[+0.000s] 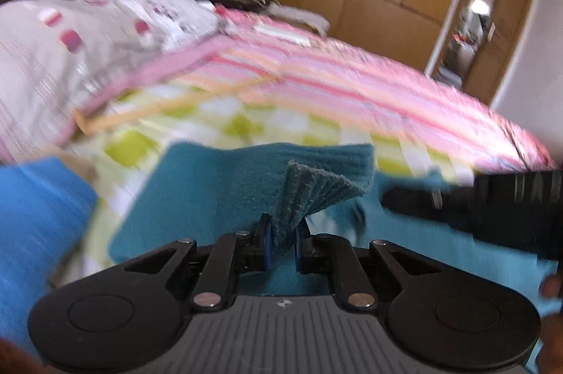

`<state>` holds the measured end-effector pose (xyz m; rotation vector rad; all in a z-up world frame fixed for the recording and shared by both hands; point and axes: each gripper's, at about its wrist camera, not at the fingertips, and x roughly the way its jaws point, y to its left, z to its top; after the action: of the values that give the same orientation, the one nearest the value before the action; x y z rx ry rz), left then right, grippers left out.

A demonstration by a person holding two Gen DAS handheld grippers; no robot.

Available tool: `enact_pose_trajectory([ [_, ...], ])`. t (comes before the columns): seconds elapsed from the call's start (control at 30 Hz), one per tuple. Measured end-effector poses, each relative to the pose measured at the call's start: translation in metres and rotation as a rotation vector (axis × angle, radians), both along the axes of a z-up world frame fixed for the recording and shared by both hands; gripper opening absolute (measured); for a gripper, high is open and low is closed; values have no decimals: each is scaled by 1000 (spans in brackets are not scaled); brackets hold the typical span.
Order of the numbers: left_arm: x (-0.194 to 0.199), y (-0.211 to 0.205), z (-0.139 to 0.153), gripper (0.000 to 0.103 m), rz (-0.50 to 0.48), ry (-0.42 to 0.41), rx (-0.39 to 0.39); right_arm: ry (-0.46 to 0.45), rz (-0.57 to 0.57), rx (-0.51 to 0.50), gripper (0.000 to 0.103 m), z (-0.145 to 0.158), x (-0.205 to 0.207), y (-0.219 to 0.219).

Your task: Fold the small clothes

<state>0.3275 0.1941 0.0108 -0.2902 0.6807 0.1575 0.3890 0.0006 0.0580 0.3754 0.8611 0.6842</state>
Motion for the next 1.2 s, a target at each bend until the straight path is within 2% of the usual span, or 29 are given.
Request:
enact_pose_trajectory([
  [0.07, -1, -7, -8, 18, -12, 16, 8, 42, 13, 28, 9, -6, 5, -1],
  [0.13, -4, -11, -11, 18, -15, 15, 19, 75, 25, 39, 18, -13, 7, 1],
  [0.2, -6, -12, -11, 18, -19, 11, 20, 94, 22, 53, 33, -18, 7, 1],
  [0.27, -7, -10, -12, 18, -16, 9, 9, 112, 23, 71, 38, -21, 7, 1],
  [0.57, -12, -8, -7, 18, -10, -22, -11, 148, -9, 63, 43, -16, 6, -13],
  [0.73, -15, -18, -6, 18, -42, -23, 31, 222, -15, 133, 45, -22, 15, -10],
  [0.77, -15, -20, -6, 18, -47, -23, 35, 225, -16, 137, 49, -22, 17, -7],
  [0.8, -15, -20, -7, 18, -53, -24, 36, 228, -13, 130, 53, -22, 19, -3],
  [0.87, -16, -21, -7, 18, -60, -26, 30, 233, -5, 96, 53, -23, 22, 4],
  [0.93, -15, -22, -8, 18, -72, -19, 19, 242, 1, 67, 53, -27, 23, 9],
  [0.97, -16, -23, -9, 18, -74, -16, 23, 251, -4, 64, 48, -30, 24, 9],
  [1.03, -18, -24, -11, 18, -79, -20, 36, 262, -9, 59, 27, -33, 25, 8],
  [1.07, -20, -24, -11, 18, -82, -22, 39, 270, -16, 51, 13, -35, 26, 6],
  [1.1, -20, -24, -10, 18, -87, -24, 34, 277, -22, 54, 9, -37, 27, 3],
  [1.2, -22, -25, -5, 20, -109, -42, 24, 272, -40, 72, 7, -39, 28, -9],
])
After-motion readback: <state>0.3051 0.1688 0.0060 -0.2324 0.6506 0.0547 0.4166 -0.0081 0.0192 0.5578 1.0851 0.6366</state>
